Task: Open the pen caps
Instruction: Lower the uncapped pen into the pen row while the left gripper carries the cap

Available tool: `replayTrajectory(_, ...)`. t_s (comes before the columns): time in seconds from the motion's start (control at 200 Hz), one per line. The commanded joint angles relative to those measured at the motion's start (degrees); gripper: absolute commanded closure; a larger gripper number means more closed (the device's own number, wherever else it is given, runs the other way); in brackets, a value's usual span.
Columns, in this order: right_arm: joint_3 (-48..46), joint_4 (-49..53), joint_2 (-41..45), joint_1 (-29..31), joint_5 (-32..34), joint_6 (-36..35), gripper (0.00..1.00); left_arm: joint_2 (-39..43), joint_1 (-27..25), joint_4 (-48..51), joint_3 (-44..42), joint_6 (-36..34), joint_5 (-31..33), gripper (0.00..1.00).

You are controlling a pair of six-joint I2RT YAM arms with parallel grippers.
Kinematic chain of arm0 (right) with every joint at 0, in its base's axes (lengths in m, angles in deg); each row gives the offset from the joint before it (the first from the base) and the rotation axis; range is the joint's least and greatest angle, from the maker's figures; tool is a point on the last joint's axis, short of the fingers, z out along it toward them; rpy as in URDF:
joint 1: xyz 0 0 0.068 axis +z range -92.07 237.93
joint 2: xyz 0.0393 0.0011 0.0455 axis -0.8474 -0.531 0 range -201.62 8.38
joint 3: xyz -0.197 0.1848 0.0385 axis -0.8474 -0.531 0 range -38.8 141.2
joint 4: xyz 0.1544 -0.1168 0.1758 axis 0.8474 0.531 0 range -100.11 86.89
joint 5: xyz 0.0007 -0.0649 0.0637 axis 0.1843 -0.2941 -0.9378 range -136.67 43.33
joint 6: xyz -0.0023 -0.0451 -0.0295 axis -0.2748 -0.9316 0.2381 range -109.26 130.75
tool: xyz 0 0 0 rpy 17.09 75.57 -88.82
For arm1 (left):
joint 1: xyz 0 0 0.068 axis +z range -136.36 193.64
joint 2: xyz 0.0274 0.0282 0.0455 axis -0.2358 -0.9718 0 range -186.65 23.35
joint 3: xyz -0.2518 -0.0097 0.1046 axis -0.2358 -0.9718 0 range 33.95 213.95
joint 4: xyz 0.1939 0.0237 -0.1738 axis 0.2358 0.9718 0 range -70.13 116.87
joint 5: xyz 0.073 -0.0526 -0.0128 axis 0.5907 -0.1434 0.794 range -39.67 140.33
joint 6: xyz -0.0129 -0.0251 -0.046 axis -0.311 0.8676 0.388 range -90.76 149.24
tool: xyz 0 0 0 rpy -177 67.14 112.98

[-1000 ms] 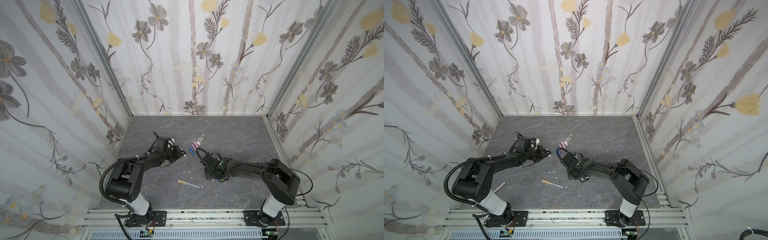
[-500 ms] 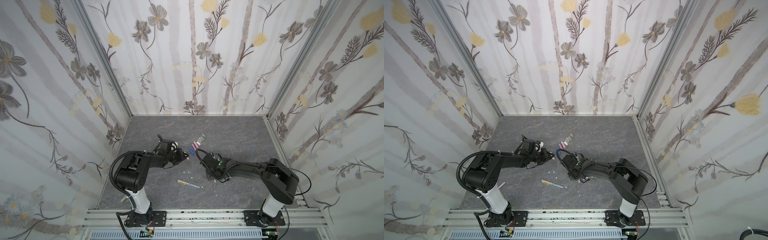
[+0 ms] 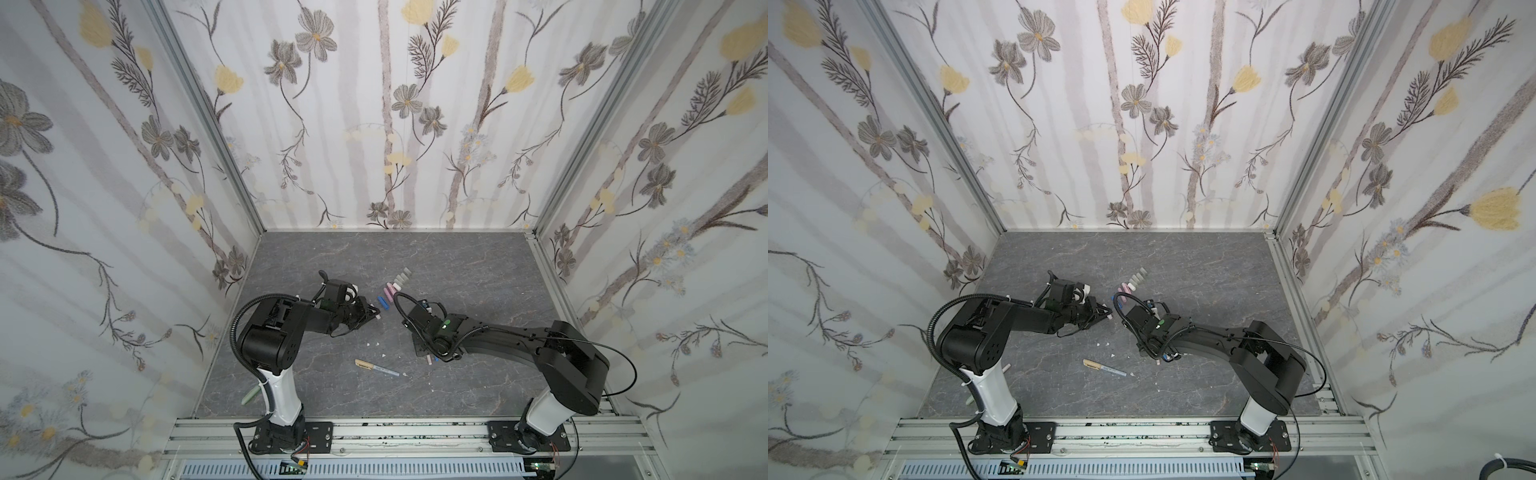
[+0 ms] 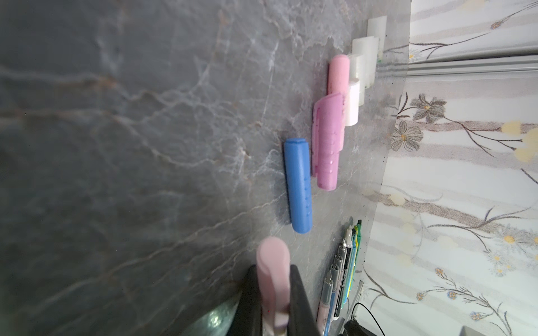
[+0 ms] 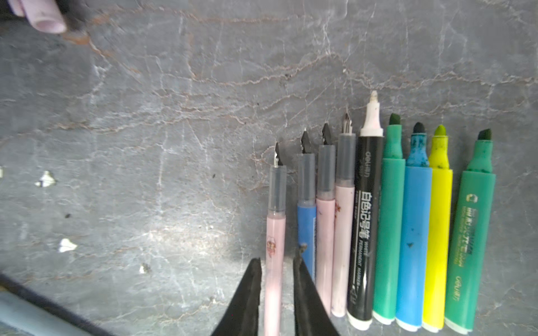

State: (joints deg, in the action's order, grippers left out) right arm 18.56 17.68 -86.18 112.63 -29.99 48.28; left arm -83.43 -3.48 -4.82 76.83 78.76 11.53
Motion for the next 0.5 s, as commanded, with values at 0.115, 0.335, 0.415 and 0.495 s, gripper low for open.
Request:
replayTrajectory(0.115,0.38,-0.75,2.79,0.06,1.95,-1.46,0.78,-2.77,-0.17,-1.57,2.01,0.03,0.93,0.95)
replayTrajectory(0.335,-0.98,-0.72,6.13,-0.29,2.65,-1.41,0.78,-4.71,-0.56,-0.69,4.37,-0.29,1.02,0.89)
replayTrajectory(0.415,-1.29,-0.79,6.57,-0.38,2.68,-1.37,0.78,-5.21,-0.64,-0.28,5.08,-0.45,1.12,0.87)
replayTrajectory(0.495,-1.51,-0.72,7.00,-0.46,2.67,-1.35,0.78,-5.62,-0.68,0.06,5.56,-0.63,1.10,0.85)
